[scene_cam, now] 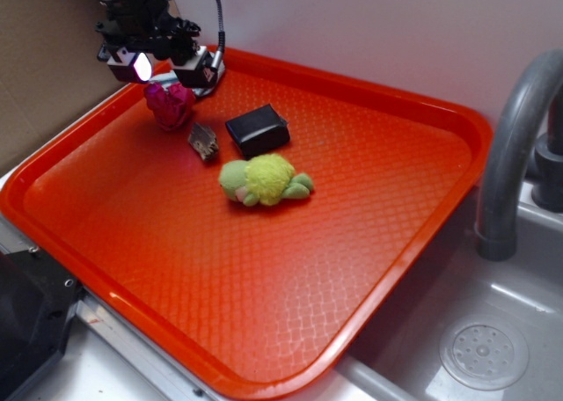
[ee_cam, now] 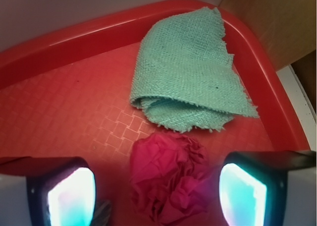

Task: Grab the blue cloth.

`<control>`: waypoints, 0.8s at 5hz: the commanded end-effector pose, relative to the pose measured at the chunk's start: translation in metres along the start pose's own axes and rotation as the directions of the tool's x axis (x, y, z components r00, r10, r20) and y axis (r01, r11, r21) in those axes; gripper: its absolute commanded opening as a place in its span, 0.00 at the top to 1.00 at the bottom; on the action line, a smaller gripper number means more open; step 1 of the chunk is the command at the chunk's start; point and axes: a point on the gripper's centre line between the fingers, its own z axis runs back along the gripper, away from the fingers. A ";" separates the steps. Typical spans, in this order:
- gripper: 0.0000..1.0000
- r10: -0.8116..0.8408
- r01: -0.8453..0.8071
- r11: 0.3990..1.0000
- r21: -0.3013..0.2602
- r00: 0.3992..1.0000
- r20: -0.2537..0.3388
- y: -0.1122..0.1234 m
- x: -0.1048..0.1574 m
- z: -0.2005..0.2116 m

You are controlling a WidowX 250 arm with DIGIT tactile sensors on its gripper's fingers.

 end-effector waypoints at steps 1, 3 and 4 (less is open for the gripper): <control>0.00 -0.014 0.014 1.000 -0.009 0.998 0.055 0.000 0.014 0.013; 0.00 0.048 -0.041 0.995 -0.091 0.996 0.075 0.001 0.045 0.005; 0.00 0.046 -0.040 0.993 -0.109 0.998 0.053 0.001 0.047 0.007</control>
